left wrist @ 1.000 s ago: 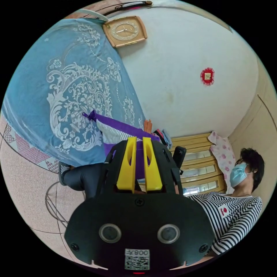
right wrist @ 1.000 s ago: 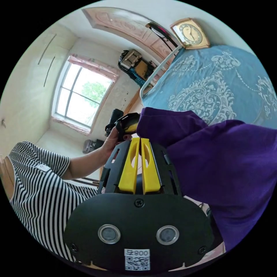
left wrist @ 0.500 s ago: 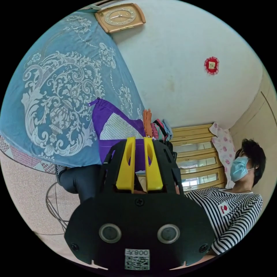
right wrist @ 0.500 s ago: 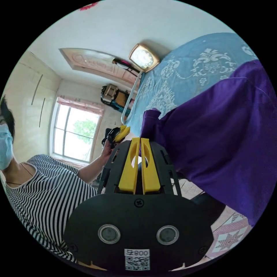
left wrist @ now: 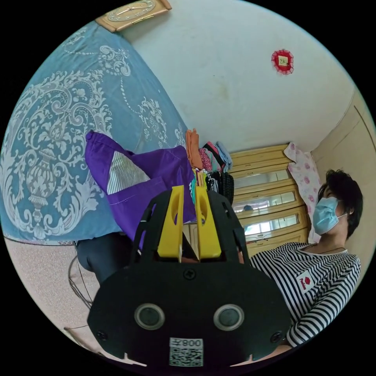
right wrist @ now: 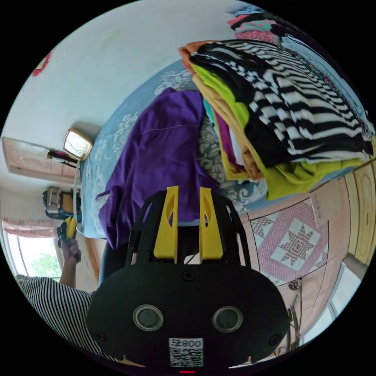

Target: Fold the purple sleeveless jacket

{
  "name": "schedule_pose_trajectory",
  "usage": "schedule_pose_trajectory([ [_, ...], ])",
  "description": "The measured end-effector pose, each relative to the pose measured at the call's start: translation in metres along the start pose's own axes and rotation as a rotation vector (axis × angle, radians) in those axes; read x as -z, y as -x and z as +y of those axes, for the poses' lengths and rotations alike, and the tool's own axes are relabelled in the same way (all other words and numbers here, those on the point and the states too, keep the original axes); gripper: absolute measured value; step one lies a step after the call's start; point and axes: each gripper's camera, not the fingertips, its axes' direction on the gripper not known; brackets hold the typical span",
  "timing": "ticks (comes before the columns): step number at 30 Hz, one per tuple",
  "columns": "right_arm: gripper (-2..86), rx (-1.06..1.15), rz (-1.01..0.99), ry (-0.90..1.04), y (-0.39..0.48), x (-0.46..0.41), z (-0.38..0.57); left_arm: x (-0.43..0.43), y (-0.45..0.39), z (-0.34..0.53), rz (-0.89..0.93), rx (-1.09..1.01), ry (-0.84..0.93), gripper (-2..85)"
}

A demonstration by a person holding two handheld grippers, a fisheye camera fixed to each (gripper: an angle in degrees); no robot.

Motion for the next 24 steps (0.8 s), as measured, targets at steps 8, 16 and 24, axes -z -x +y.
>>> schedule_pose_trajectory([
  [8, 8.7, -0.108, -0.043, -0.047, -0.037, -0.012, 0.001, -0.084, -0.011, 0.013, 0.013, -0.061, 0.139, 5.8],
  [16, 3.4, -0.122, -0.396, -0.021, -0.062, -0.049, -0.004, -0.173, -0.014, 0.026, 0.069, -0.095, 0.234, 6.1],
  [24, 0.6, 0.241, -0.727, 0.063, 0.049, -0.066, -0.011, -0.277, -0.046, 0.004, 0.051, -0.273, 0.34, 8.4],
])
